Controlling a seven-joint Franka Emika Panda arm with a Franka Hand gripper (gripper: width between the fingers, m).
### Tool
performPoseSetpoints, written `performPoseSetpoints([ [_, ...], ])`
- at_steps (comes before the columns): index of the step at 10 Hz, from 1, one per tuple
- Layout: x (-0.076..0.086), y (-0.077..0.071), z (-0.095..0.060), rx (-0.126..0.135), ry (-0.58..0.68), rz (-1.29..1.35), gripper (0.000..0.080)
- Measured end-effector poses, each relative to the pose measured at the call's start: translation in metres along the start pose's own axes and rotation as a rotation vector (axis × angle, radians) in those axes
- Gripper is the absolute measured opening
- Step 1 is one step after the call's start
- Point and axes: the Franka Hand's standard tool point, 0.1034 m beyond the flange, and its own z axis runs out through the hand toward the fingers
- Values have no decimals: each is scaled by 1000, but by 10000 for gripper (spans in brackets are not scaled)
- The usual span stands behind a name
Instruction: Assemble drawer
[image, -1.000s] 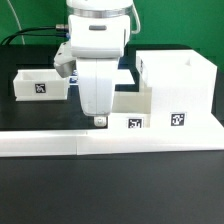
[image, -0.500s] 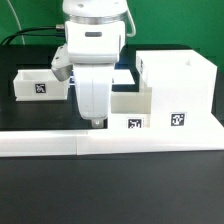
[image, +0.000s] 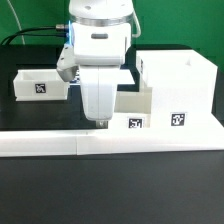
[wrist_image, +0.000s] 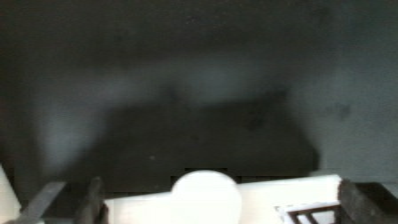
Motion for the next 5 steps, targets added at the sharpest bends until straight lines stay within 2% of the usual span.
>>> performPoseSetpoints([
  [5, -2, 0, 0, 18, -74, 22, 649],
])
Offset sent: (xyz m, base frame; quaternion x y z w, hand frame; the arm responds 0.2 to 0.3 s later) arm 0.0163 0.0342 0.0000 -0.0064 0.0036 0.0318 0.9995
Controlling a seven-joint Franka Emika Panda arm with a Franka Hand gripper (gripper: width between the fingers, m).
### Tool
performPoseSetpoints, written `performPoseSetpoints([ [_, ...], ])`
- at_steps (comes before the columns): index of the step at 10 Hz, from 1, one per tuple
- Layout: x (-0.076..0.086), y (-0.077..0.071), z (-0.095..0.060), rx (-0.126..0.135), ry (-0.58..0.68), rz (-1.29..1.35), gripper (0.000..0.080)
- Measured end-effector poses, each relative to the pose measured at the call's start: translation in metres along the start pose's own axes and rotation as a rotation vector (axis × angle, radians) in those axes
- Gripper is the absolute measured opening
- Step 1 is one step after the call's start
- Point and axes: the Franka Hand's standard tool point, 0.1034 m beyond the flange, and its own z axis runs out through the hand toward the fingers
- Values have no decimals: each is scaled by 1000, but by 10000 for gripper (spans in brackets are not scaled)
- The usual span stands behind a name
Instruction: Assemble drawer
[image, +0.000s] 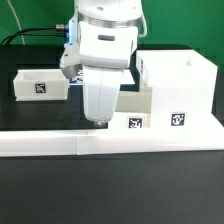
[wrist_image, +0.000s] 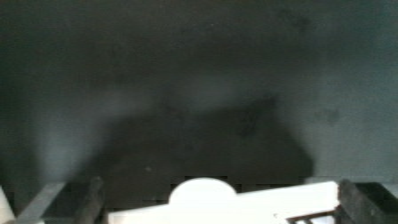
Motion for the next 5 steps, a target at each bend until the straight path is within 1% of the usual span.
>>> performPoseSetpoints([
  [5, -1, 0, 1, 2, 2, -5, 649],
])
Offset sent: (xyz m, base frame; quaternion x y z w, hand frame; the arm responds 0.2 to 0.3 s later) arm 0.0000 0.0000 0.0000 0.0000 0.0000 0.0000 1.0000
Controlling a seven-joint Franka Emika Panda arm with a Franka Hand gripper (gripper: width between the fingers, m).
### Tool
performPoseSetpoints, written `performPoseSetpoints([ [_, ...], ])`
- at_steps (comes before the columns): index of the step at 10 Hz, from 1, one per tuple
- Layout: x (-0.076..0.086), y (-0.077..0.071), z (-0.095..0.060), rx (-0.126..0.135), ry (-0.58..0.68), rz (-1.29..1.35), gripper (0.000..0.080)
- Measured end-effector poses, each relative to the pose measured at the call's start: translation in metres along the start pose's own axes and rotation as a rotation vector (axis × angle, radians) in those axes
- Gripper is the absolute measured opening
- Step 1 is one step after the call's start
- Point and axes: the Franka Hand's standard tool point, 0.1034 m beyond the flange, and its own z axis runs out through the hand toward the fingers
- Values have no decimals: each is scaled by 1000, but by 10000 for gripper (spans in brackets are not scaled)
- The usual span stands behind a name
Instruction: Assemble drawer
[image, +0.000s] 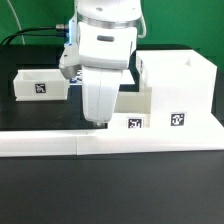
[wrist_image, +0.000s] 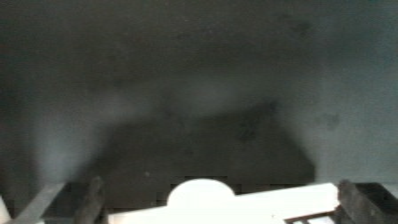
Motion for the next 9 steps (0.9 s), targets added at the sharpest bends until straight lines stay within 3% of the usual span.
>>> performPoseSetpoints([
  [2, -16, -9, 9, 22, 49, -1, 649],
  [6, -11, -13, 11, 34, 48, 27, 649],
  [9, 2, -13, 7, 60, 36, -30, 649],
])
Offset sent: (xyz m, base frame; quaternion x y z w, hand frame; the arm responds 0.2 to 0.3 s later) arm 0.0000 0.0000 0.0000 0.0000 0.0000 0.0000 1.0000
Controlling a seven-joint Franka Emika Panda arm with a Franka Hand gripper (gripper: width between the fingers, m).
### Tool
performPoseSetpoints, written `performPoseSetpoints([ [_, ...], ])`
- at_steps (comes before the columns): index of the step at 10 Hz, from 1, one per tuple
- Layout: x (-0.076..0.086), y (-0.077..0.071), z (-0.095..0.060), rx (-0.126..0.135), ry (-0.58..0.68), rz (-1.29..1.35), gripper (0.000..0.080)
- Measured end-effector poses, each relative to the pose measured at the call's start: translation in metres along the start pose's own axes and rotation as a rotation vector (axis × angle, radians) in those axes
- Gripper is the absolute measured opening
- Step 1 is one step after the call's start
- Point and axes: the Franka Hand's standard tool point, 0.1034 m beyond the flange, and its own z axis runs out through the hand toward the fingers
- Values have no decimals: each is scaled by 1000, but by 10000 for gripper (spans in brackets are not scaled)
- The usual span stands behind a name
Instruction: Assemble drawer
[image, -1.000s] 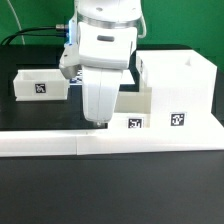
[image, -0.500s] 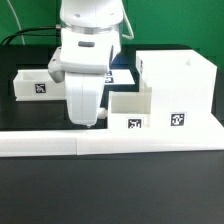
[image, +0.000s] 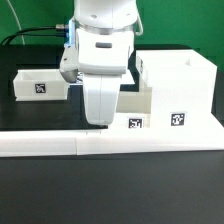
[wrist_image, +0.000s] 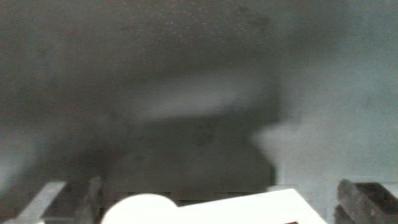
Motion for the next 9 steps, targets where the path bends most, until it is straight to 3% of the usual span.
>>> performPoseSetpoints([
  [9, -5, -1, 0, -4, -61, 137, 649],
])
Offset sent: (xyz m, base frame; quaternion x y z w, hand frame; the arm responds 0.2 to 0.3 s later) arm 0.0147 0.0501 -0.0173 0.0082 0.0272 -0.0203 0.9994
